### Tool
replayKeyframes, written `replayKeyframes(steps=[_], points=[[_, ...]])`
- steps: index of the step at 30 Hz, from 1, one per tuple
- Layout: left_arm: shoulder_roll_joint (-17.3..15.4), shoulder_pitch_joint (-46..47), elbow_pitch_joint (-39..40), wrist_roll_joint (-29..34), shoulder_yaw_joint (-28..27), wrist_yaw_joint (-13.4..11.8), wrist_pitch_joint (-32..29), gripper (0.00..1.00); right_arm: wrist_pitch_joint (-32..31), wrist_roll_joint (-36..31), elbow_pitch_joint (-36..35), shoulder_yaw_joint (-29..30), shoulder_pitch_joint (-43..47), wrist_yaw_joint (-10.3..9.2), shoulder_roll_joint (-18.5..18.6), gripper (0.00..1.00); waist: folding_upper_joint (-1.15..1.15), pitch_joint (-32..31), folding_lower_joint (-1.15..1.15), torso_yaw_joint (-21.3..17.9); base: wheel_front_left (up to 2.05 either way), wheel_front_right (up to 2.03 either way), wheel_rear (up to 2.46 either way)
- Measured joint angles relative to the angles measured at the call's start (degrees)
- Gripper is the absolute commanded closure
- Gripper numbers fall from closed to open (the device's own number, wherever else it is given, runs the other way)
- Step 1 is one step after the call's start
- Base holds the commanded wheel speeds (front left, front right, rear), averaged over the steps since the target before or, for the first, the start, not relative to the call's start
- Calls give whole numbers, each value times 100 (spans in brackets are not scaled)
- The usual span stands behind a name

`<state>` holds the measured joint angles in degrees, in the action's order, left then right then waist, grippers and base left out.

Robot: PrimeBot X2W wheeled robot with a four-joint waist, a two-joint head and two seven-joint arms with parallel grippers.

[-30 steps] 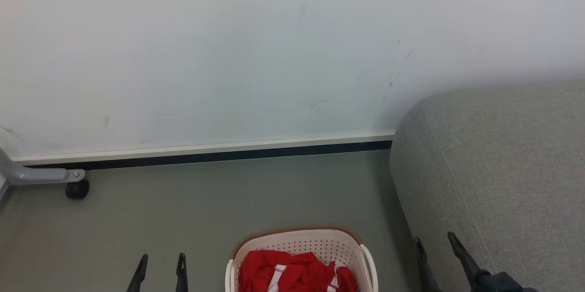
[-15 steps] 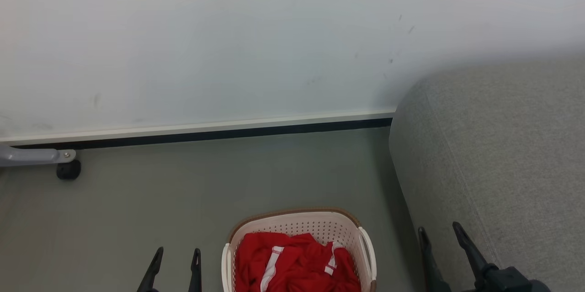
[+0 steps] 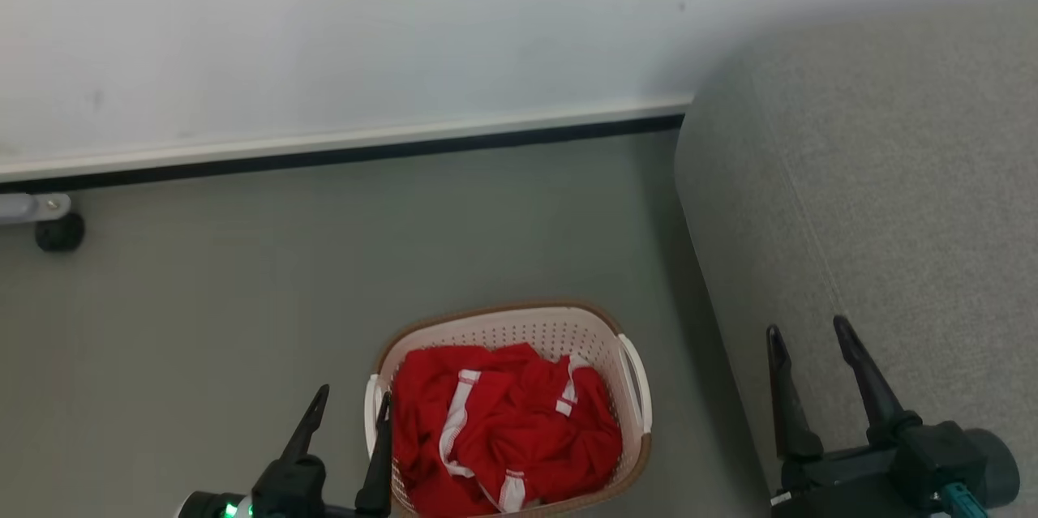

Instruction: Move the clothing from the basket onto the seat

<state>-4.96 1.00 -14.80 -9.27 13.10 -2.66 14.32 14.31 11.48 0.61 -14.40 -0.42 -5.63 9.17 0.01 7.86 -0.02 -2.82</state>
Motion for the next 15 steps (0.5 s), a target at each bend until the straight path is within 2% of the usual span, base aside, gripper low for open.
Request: replayKeyframes(steps=[15], points=[[110,1012,-1147,290,432,109,-60,0,40,-96,-472,4,-670,-16,-82,0,0,1168,0,-464,0,0,0]])
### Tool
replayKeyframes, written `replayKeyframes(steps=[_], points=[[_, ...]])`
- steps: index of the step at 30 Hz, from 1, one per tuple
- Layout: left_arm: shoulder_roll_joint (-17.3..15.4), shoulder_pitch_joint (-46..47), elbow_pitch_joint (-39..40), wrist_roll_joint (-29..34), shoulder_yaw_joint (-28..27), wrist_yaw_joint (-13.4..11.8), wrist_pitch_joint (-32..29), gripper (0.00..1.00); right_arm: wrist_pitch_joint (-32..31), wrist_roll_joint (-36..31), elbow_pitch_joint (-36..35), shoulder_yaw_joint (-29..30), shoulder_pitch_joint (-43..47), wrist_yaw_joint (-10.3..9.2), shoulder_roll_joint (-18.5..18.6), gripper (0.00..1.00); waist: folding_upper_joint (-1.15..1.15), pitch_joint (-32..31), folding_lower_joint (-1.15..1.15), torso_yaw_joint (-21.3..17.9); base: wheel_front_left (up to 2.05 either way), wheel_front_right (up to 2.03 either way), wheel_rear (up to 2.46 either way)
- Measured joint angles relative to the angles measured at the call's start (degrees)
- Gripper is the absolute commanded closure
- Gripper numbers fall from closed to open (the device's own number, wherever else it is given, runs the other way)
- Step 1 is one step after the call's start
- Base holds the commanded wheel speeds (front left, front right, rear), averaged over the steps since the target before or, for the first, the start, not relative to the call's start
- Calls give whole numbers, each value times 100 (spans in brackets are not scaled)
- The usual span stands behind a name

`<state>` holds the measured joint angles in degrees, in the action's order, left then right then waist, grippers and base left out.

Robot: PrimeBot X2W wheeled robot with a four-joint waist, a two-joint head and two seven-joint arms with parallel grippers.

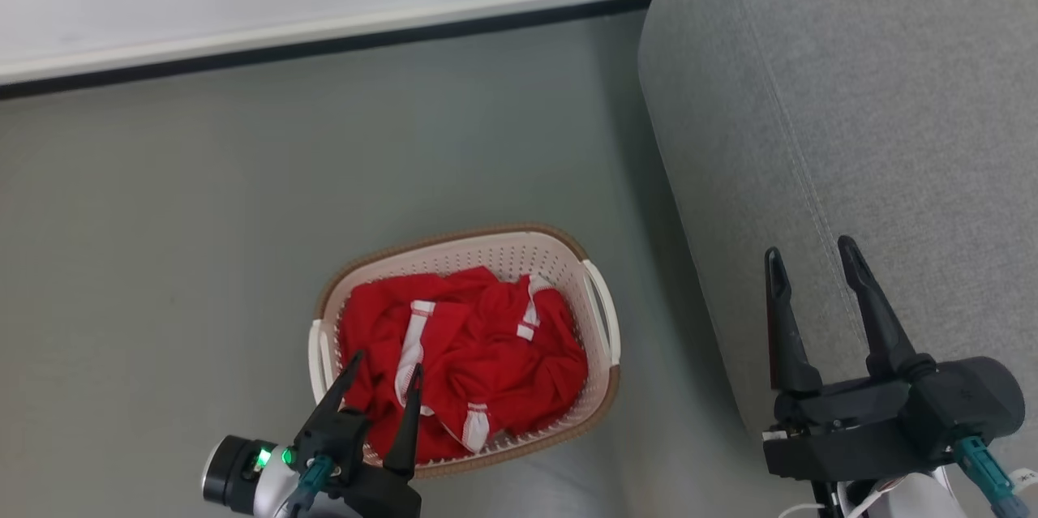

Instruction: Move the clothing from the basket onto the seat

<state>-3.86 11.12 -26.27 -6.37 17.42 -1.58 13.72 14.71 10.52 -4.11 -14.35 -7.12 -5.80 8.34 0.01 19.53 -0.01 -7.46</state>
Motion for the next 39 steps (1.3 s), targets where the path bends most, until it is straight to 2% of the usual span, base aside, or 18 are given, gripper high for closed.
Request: replayKeyframes(steps=[9,16,30,39], points=[[52,672,-600,100,162,-44,-60,0,0,-90,-461,99,-196,0,26,0,0,679,1,-249,0,0,0],[66,1300,-950,159,292,16,-170,0,1,-92,-795,194,-442,0,34,0,0,1222,0,-379,0,0,0],[58,2248,-1616,537,575,208,-412,0,1,-92,-1267,343,-958,0,4,0,0,2298,1,-483,0,0,0],[-94,2875,-1917,715,583,208,-614,0,2,-171,-1571,433,-1306,0,-10,0,0,2906,1,-515,0,0,0]])
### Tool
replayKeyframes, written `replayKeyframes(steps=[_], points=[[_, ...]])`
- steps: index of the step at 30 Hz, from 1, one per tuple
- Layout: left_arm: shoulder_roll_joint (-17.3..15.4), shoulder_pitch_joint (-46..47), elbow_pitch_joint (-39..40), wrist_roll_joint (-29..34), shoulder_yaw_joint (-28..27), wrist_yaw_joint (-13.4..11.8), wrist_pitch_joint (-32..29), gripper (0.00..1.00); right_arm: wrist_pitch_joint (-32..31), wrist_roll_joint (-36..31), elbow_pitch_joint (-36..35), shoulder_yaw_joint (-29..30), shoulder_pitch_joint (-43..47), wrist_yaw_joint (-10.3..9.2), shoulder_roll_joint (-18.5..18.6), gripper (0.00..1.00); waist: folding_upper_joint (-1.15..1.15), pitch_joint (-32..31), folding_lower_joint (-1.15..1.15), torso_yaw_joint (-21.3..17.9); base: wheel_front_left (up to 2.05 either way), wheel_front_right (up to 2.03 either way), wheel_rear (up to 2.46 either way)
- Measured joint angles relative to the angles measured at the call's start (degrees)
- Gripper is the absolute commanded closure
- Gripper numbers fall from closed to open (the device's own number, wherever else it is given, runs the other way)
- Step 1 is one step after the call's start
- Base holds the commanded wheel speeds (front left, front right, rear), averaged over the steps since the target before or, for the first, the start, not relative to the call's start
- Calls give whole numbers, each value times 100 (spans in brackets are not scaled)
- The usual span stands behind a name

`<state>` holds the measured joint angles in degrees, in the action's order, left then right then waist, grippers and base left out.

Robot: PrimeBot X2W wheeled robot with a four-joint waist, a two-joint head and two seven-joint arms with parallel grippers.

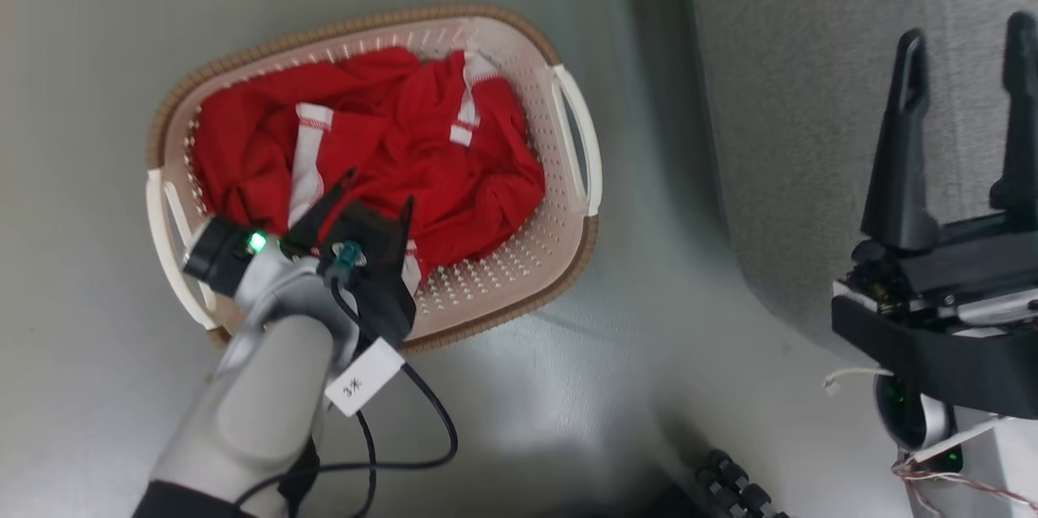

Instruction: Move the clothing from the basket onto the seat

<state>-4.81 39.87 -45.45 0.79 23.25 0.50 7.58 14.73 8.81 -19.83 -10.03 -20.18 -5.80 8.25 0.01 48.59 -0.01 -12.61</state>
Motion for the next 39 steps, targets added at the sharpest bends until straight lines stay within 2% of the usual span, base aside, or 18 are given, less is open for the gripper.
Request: replayKeyframes(steps=[11,23,24,25,26,27,28,39], points=[[-74,461,-412,43,-26,-9,-47,0,1,-46,-63,67,-307,1,-53,0,0,704,0,-9,0,0,0],[-98,942,-851,142,-41,-176,-101,0,1,-120,-46,60,-399,34,-91,0,-1,983,1,-18,0,0,0],[-87,968,-884,142,-36,-204,-114,9,1,-129,-36,62,-403,36,-91,0,-1,995,0,-21,0,0,0],[-66,1014,-958,152,-25,-207,-142,58,1,-129,-14,68,-408,60,-93,0,-1,1011,1,-26,0,0,0],[-60,1033,-988,176,-21,-209,-142,81,1,-129,1,75,-415,60,-97,0,-1,1015,1,-26,0,0,0],[-55,1045,-1016,207,-8,-210,-141,94,1,-130,26,87,-425,71,-98,0,-1,1014,1,-26,0,0,0],[-49,1048,-1043,232,3,-209,-134,100,1,-130,53,102,-437,75,-98,0,-1,1007,0,-22,0,0,0],[115,1029,-1110,40,22,-140,403,100,4,-136,380,178,-511,102,-137,0,-1,733,1,93,0,0,0]])
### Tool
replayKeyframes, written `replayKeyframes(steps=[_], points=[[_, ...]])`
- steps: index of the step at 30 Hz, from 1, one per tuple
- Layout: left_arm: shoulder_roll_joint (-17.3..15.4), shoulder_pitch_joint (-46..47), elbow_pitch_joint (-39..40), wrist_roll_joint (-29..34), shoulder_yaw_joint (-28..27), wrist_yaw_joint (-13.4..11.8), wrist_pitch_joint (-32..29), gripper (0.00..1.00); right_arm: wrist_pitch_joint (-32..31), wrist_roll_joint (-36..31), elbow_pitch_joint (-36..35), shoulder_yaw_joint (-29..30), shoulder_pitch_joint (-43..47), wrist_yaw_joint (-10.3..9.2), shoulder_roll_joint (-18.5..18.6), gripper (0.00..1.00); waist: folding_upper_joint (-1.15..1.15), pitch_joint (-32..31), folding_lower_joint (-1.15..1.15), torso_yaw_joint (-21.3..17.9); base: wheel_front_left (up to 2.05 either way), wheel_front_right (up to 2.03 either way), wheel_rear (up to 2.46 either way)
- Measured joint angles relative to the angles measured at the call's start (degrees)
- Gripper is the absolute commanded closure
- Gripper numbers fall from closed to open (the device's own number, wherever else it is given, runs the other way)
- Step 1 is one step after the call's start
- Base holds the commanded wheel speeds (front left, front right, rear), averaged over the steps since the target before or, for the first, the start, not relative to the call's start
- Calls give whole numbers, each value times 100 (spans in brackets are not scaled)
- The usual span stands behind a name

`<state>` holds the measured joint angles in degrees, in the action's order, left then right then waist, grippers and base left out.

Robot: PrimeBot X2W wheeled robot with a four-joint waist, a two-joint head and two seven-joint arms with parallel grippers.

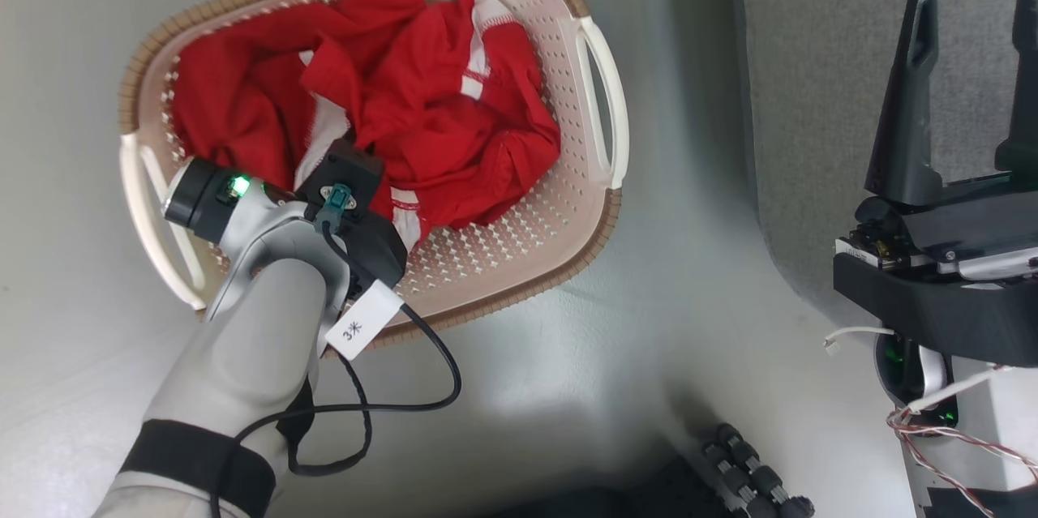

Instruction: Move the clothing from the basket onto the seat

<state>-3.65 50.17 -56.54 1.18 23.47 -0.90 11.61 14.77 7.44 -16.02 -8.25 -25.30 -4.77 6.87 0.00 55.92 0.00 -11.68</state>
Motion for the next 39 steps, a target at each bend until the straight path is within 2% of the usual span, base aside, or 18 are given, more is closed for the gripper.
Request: replayKeyframes(steps=[8,24,39], points=[[57,-200,13,-200,-48,147,212,100,0,1,465,70,3,53,-11,0,0,-427,0,137,0,0,0],[126,-615,417,-544,109,498,269,100,-1,35,1383,305,335,137,45,0,0,-1552,1,520,0,0,0],[142,-937,1338,-1045,335,649,270,100,-4,87,2017,426,734,282,69,0,-1,-2684,1,828,0,0,0]])
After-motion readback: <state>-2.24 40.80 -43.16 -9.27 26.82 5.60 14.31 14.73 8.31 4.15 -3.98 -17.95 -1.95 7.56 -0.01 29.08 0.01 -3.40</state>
